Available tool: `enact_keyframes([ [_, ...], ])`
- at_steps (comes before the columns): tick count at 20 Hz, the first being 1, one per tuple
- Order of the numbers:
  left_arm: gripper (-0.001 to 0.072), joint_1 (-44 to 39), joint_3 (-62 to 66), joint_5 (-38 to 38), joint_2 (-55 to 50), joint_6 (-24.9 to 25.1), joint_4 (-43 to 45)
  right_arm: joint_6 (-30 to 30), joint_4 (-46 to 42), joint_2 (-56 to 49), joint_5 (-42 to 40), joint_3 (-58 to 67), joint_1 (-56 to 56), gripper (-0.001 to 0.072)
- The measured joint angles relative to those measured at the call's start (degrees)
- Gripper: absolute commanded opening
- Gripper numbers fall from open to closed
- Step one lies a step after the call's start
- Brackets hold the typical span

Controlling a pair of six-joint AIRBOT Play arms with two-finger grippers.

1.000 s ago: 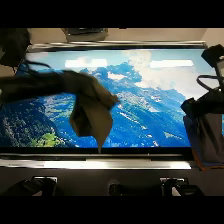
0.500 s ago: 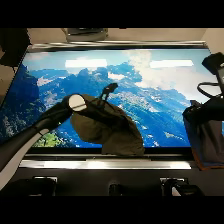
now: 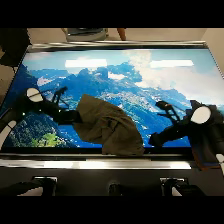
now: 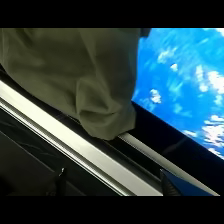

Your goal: Fold the shirts.

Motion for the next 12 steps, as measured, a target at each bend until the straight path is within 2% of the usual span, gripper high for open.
enact_keyframes([
  [4,0.0697,-0.79,-11.34,6.51,0.26,1.90,-5.73,-0.96,6.54,-0.22,-9.60,-10.49,0.00,0.0706],
  [8,0.0691,-4.63,-15.08,11.10,-1.60,2.47,-8.55,-1.88,12.04,-1.55,-16.31,-14.93,0.11,0.0707],
  [12,0.0308,-7.30,-16.13,15.04,-2.99,2.23,-9.81,-3.76,15.98,-5.73,-19.15,-16.20,0.13,0.0706],
])
